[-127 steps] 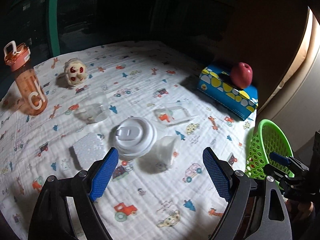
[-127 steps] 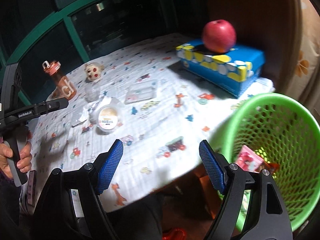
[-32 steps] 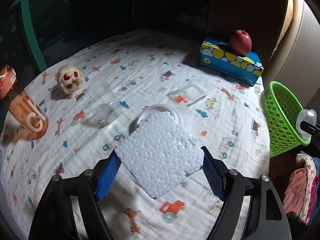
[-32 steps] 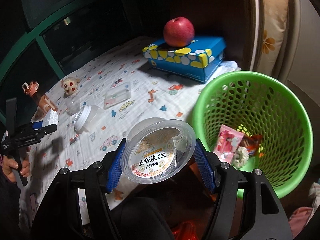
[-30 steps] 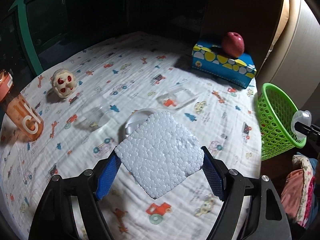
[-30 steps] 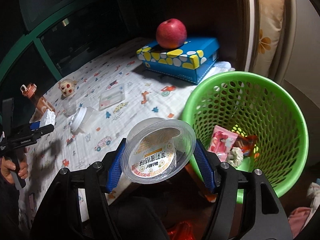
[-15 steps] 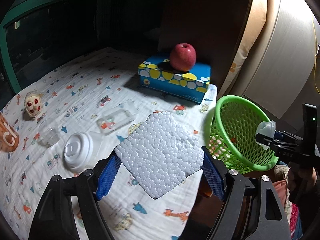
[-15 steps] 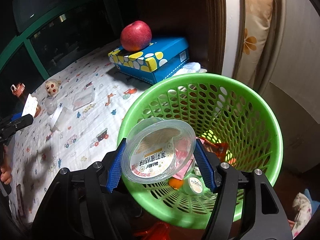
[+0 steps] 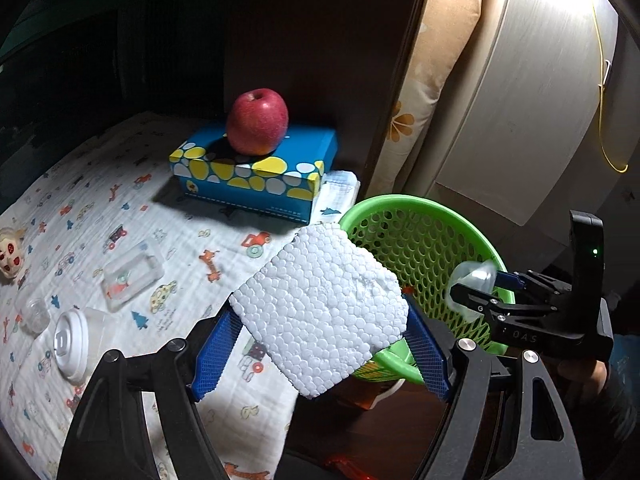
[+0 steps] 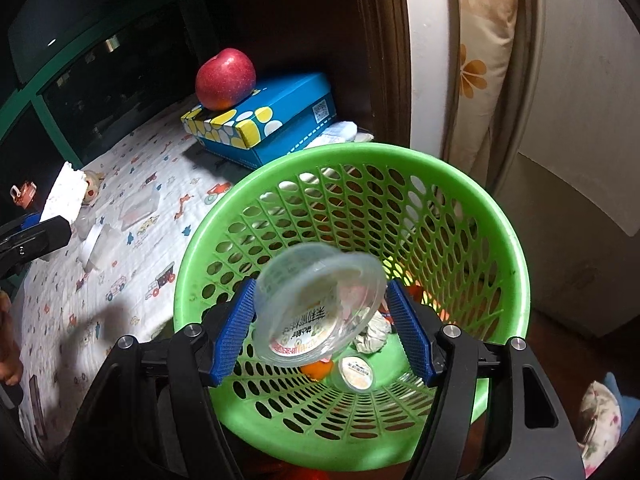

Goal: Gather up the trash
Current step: 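Drop the yogurt cup into the basket with the right tool while the left tool grasps the white foam block, then open the left tool over the green basket, dropping the foam block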

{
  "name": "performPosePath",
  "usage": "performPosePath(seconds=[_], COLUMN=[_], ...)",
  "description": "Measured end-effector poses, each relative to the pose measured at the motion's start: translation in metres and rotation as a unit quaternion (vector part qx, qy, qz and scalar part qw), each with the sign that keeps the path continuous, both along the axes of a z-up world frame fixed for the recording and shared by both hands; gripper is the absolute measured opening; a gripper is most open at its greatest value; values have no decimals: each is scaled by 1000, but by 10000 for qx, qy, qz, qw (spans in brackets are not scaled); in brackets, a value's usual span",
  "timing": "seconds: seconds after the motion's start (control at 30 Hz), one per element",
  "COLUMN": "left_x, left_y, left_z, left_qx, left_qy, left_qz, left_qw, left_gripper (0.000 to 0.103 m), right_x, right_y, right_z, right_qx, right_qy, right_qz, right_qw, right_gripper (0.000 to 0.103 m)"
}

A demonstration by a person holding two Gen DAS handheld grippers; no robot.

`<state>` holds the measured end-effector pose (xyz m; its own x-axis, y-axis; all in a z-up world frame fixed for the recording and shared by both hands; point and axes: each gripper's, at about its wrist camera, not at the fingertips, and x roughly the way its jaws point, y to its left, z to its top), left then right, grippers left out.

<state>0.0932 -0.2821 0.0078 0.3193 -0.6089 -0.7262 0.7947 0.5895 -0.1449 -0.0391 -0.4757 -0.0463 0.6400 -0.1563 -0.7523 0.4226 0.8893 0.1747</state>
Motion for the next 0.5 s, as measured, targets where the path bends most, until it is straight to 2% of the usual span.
performPosePath(seconds=[0.5], left_x=[-16], left_y=[-75], left_z=[-26], left_qx=[223], left_qy=[241], left_qz=[-495], left_qw=[9982], left_gripper=[76], right_x=[-39], right_y=[-19], right_z=[5], right_qx=[32], right_qy=[-194], right_qz=[-325], right_qw=[9993], right_gripper=[76])
